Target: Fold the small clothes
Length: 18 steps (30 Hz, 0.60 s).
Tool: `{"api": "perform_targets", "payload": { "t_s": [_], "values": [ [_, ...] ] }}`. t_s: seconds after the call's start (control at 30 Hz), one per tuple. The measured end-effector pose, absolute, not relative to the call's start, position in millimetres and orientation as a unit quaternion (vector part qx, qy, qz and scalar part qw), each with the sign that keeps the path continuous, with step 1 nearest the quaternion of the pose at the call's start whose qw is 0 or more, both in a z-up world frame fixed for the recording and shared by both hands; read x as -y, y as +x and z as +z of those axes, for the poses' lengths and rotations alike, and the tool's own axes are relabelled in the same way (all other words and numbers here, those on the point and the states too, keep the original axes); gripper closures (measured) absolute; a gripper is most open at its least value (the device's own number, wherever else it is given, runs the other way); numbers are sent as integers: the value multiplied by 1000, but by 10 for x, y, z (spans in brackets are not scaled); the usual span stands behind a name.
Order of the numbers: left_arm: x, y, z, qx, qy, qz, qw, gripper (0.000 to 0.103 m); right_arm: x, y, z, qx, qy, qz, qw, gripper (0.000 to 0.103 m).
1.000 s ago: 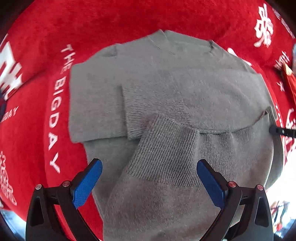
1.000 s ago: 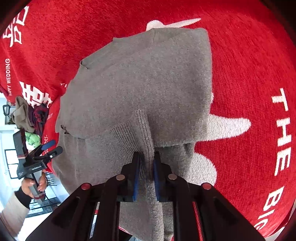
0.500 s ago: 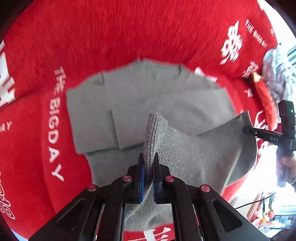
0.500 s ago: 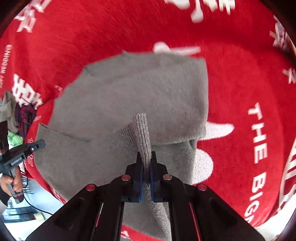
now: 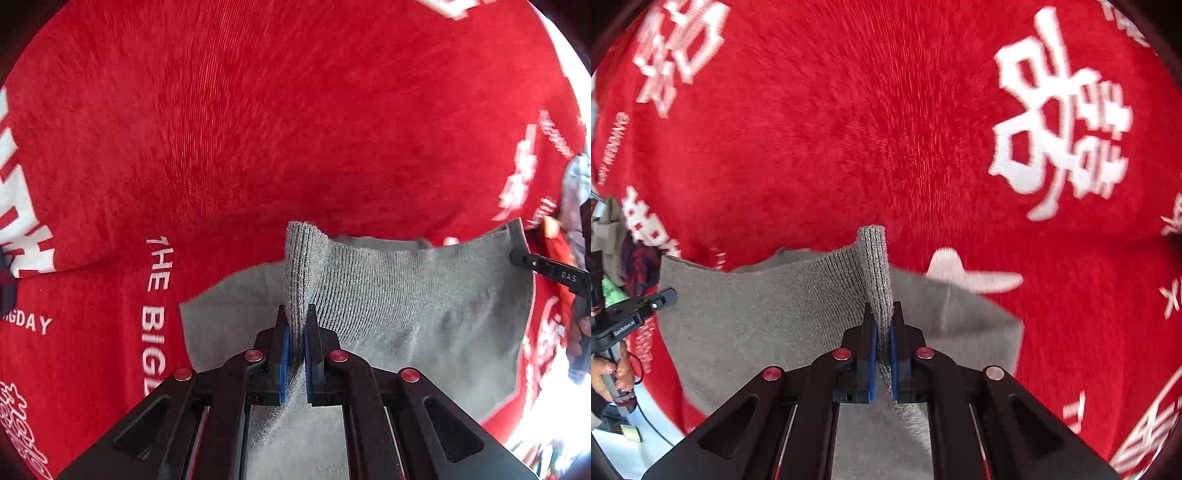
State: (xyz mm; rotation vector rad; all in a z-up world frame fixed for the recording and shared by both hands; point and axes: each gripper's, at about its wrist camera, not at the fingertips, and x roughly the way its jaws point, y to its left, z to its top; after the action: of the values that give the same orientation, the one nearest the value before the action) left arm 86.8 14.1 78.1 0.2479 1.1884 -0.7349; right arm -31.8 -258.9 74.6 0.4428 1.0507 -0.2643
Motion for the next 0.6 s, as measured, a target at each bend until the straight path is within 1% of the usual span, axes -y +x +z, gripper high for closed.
{"api": "perform_targets", "payload": {
  "t_s": [0.13,0.23,0.33,0.43,0.47,0.5,0.53,0.57,0.6],
  "values": [
    [7,1035,324,-568,132,-307,752,95,2739,-54,241,-528,224,-143,806,97],
    [61,1079,57,-583,143,-293,744,95,2809,-33,-77,-548,242,-155,786,97],
    [70,1113,-56,-583,150,-287,745,95,2836,-34,-238,-554,248,-159,779,97],
    [41,1180,-46,-589,145,-279,745,93,2890,-66,-241,-546,263,-169,777,96],
    [26,1205,-40,-591,145,-275,744,89,2929,-92,-223,-545,265,-178,776,95],
    [3,1230,-22,-588,155,-257,751,74,2981,-114,-206,-543,272,-184,773,95],
    [-9,1254,-1,-584,165,-242,757,53,3016,-130,-195,-543,280,-185,770,95],
    [-47,1278,38,-577,175,-224,766,45,3057,-151,-167,-542,286,-192,766,94],
    [-110,1301,93,-569,177,-211,775,43,3079,-168,-131,-544,281,-205,764,91]
  ]
}}
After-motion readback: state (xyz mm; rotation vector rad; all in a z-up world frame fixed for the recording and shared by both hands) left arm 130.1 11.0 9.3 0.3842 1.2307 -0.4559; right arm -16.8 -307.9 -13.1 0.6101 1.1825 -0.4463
